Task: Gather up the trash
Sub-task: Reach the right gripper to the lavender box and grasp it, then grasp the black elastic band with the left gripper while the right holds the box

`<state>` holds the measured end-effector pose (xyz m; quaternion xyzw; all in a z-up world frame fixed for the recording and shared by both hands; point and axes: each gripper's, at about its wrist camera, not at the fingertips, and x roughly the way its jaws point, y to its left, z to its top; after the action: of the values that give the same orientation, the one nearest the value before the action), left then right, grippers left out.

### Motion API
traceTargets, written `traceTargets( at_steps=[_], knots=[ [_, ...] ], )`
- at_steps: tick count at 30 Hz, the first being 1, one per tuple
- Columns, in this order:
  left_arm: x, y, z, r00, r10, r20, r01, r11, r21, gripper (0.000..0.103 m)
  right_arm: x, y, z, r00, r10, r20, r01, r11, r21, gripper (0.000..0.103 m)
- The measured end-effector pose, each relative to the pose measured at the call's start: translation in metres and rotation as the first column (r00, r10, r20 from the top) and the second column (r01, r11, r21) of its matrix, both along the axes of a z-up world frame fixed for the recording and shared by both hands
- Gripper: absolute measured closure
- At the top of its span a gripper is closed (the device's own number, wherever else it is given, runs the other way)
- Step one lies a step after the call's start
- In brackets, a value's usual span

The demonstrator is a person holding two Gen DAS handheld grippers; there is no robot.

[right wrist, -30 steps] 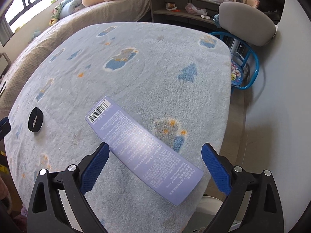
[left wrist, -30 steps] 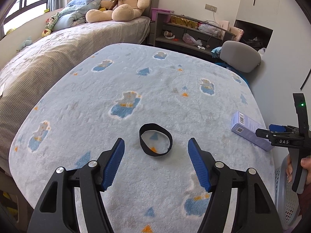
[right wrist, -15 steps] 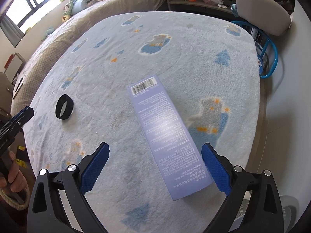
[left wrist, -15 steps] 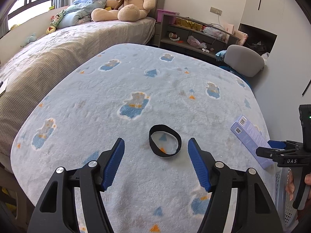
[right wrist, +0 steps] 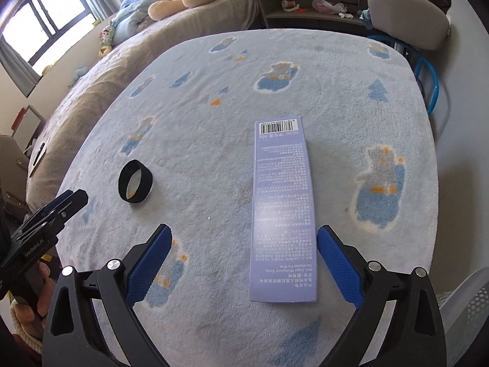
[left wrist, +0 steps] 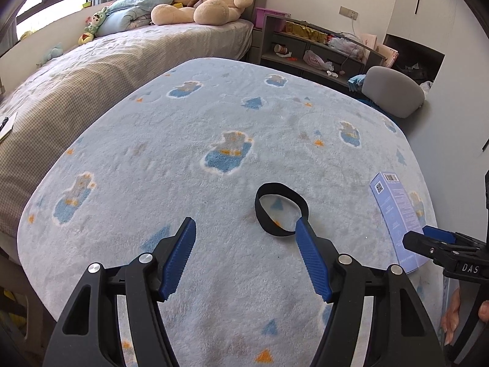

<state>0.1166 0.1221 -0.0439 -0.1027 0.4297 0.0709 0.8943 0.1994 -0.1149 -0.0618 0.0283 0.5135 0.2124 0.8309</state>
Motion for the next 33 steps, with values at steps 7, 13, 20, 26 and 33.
traceTargets(
  at_steps=[7, 13, 20, 26, 33],
  knots=[
    [0.000, -0.003, -0.004, 1.000, -0.011, -0.008, 0.011, 1.000, -0.005, 0.038, 0.009, 0.001, -0.015, 0.993, -0.110, 0.049, 0.114, 0.989, -0.092, 0.018],
    [0.001, -0.008, -0.009, 0.999, -0.026, -0.021, 0.025, 1.000, -0.011, 0.038, 0.018, 0.003, -0.025, 0.989, -0.138, 0.054, 0.145, 0.978, -0.149, 0.030],
    [0.002, -0.013, -0.015, 0.998, -0.045, -0.038, 0.044, 0.999, -0.024, 0.038, 0.015, 0.010, -0.027, 0.986, -0.130, 0.102, 0.149, 0.965, -0.216, 0.057],
    [0.003, -0.018, -0.022, 0.996, -0.067, -0.055, 0.065, 0.997, -0.039, 0.038, 0.004, 0.012, -0.021, 0.981, -0.129, 0.141, 0.158, 0.964, -0.212, 0.060],
    [0.008, -0.020, -0.031, 0.993, -0.086, -0.080, 0.083, 0.995, -0.048, 0.038, -0.017, 0.006, -0.001, 0.974, -0.150, 0.172, 0.178, 0.972, -0.156, 0.060]
  ],
)
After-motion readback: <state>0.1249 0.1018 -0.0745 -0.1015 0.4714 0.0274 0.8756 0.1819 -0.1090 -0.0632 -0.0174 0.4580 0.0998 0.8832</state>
